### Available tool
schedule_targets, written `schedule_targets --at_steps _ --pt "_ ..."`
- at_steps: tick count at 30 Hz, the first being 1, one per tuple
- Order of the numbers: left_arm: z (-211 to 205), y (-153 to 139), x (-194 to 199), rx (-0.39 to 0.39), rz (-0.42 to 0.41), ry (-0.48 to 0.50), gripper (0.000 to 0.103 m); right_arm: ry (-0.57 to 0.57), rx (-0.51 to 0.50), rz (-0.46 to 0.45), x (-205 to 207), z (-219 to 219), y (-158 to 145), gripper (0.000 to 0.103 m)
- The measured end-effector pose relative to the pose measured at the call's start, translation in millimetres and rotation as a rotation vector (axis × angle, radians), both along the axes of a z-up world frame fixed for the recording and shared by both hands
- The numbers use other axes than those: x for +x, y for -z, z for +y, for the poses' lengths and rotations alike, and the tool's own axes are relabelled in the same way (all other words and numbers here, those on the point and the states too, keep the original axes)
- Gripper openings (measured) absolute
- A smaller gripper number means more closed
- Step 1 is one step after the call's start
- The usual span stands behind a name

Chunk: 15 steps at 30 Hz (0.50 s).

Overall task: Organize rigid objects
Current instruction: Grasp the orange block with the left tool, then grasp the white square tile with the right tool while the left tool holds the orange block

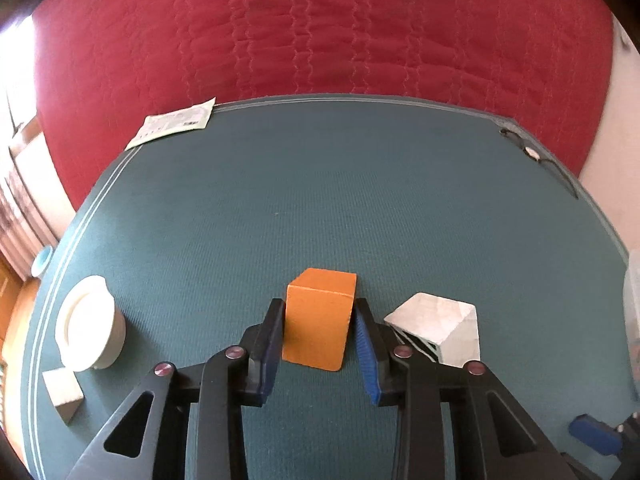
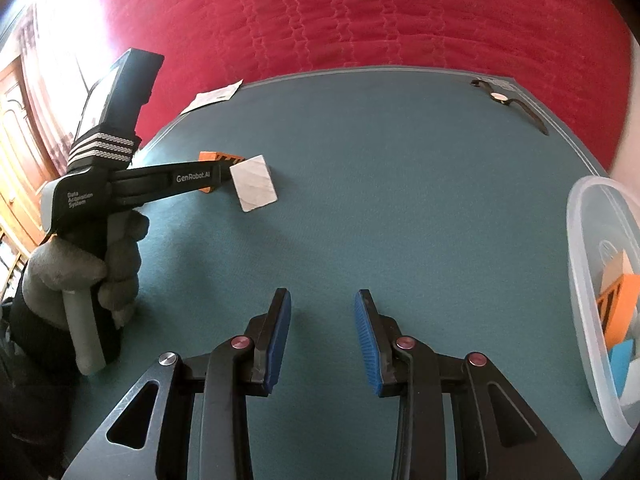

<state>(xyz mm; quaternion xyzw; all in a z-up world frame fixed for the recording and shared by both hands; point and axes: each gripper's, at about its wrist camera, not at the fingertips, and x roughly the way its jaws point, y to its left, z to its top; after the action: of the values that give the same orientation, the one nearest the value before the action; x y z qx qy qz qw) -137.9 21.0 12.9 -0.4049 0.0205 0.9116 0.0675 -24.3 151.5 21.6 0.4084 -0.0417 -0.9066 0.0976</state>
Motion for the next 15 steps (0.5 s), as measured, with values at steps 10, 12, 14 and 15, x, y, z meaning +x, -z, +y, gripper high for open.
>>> schedule_targets --at_steps 10,12,14,15 --pt "-17 -7 14 0.045 0.014 -0.055 0.034 -0.031 -0.012 -0.026 -33 -18 -2 0.035" --pt "-21 -10 17 0.045 0.03 -0.068 0.034 -0.04 -0.004 -0.026 -43 -22 -2 0.035" --pt "-23 -12 18 0.041 0.04 -0.08 0.034 -0.057 -0.007 -0.026 -55 -28 -1 0.035" --pt "-25 -13 18 0.041 0.042 -0.086 0.034 -0.061 -0.007 -0.026 -58 -29 -1 0.035"
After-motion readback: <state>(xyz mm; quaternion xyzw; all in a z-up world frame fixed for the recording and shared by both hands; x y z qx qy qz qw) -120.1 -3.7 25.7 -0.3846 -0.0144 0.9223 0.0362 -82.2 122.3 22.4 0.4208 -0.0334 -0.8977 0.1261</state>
